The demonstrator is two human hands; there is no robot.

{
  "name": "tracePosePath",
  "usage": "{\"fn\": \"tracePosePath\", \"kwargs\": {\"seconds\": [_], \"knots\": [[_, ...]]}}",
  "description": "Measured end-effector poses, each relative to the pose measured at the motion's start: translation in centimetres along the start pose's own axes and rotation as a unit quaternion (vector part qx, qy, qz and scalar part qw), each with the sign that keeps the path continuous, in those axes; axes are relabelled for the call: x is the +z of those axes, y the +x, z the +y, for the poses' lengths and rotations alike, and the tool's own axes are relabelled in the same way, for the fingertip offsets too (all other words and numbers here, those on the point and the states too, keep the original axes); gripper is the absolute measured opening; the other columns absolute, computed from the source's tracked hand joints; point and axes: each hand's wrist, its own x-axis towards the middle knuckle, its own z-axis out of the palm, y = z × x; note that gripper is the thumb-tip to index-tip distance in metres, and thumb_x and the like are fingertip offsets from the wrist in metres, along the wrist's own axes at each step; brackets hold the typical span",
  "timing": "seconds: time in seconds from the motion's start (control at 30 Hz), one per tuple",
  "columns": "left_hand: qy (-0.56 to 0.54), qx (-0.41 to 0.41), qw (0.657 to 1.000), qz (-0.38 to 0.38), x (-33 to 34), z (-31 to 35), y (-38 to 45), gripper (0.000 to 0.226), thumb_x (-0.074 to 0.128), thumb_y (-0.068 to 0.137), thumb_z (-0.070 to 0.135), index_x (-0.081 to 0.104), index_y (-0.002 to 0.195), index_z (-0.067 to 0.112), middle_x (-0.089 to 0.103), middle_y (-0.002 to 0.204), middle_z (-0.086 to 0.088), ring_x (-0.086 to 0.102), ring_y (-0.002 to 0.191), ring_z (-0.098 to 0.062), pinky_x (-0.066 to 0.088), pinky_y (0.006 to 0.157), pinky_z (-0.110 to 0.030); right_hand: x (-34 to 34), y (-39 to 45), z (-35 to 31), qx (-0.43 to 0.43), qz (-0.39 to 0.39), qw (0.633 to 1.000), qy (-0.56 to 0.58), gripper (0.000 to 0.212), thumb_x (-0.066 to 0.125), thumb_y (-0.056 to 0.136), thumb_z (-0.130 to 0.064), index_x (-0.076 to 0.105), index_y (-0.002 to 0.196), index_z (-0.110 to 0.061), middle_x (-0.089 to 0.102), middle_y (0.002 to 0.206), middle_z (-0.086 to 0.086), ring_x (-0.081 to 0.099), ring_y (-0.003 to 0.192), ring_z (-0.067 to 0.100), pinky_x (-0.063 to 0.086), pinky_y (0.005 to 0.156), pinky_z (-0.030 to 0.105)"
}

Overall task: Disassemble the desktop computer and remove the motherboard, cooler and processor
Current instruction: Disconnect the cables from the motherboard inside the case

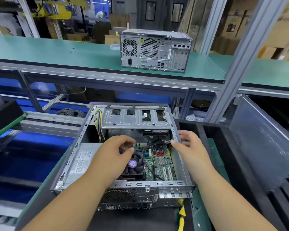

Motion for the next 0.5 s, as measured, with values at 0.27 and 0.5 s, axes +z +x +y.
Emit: {"fn": "tracePosePath", "kwargs": {"seconds": [0.27,0.5], "knots": [[-0.313,0.054,0.942,-0.108,-1.9,5.8,0.2,0.03,0.074,0.078,0.024,0.069,0.107,0.03,0.068,0.092,0.002,0.062,0.086,-0.012,0.053,0.08,-0.023,3.5,-2.7,-7.1,-0.128,-0.073,0.963,0.227,0.025,0.068,0.073,-0.037,0.064,0.092,-0.022,0.06,0.087,0.0,0.055,0.083,0.015,0.048,0.077,0.032],[-0.283,0.159,0.935,-0.139,-5.0,7.4,1.1,0.032,0.077,0.066,0.031,0.064,0.096,0.029,0.068,0.101,0.006,0.065,0.096,-0.021,0.057,0.084,-0.043,7.0,-2.8,-11.7,-0.158,-0.117,0.937,0.29,0.026,0.062,0.072,-0.017,0.054,0.095,-0.009,0.054,0.079,0.003,0.051,0.073,0.017,0.045,0.062,0.025]]}}
